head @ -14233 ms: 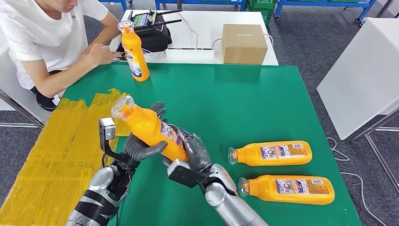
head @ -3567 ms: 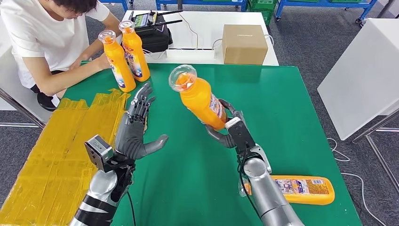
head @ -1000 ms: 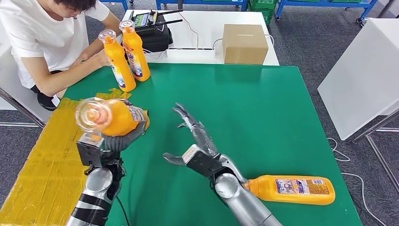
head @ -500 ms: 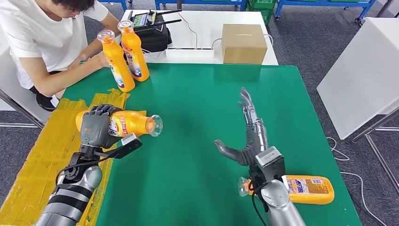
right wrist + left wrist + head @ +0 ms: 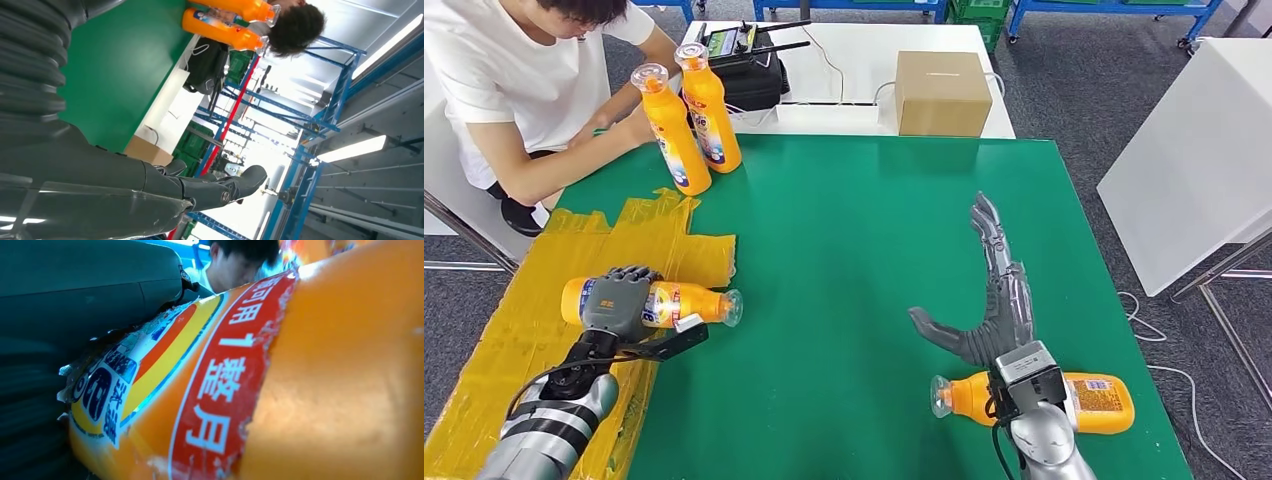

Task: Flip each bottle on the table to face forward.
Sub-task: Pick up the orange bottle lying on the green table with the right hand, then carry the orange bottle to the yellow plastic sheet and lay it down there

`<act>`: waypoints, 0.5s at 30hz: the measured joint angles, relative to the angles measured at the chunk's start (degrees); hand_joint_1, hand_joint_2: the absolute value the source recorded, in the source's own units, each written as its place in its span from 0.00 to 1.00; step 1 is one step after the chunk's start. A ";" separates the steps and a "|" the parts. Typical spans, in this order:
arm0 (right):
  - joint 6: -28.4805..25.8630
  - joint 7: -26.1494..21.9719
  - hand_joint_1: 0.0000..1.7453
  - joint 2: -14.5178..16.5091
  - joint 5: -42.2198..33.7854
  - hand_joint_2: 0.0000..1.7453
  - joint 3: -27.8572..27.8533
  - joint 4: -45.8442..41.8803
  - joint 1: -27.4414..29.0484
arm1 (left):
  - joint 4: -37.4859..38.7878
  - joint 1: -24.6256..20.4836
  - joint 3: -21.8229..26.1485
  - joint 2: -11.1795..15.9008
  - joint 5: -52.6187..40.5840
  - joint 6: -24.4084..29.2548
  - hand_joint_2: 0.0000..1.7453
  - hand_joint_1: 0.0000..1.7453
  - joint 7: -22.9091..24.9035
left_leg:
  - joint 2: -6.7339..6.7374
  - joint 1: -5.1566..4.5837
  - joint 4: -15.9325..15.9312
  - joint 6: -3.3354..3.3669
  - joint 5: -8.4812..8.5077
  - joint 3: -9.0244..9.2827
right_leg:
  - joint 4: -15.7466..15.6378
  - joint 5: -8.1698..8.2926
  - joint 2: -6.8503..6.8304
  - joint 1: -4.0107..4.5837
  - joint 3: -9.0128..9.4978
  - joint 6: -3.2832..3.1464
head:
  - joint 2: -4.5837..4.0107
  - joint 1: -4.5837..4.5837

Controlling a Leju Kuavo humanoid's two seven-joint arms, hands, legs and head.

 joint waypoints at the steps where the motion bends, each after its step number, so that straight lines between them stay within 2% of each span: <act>1: 0.00 0.03 0.00 -0.11 0.13 1.00 -0.01 -0.16 0.13 | 0.73 -0.12 0.02 0.05 0.16 0.08 1.00 0.59 -0.07 | -0.01 0.00 0.00 0.00 0.00 0.00 | 0.00 0.00 -0.01 0.00 0.00 0.00 | 0.00 0.00; 3: -0.03 0.15 0.00 -0.27 0.39 1.00 -0.02 -0.34 0.29 | 2.00 -0.53 0.14 0.08 1.09 0.11 1.00 0.12 -0.85 | -0.05 0.00 0.00 0.00 0.00 0.00 | 0.00 0.00 -0.04 0.00 0.02 0.00 | 0.00 0.00; 4: -0.05 0.20 0.00 -0.35 0.53 1.00 -0.02 -0.38 0.34 | 2.64 -0.77 0.22 0.07 1.82 0.14 1.00 0.03 -1.57 | -0.06 0.00 0.00 0.00 0.00 0.01 | 0.00 0.00 -0.05 0.00 0.03 0.00 | 0.00 0.00; 7: -0.11 0.31 0.00 -0.58 0.80 1.00 -0.02 -0.40 0.40 | 4.14 -1.21 0.50 -0.04 3.29 0.33 1.00 0.01 -3.27 | -0.07 0.00 -0.01 0.00 0.00 0.04 | 0.00 0.00 -0.06 0.00 0.06 0.00 | 0.00 0.00; 15: -0.13 0.64 0.00 -0.93 1.36 1.00 -0.10 -0.39 0.38 | 6.86 -2.19 0.61 -0.82 4.04 1.04 1.00 0.00 -4.28 | -0.13 0.00 -0.01 0.01 0.01 0.21 | 0.00 0.00 -0.15 0.00 0.25 0.00 | 0.00 0.00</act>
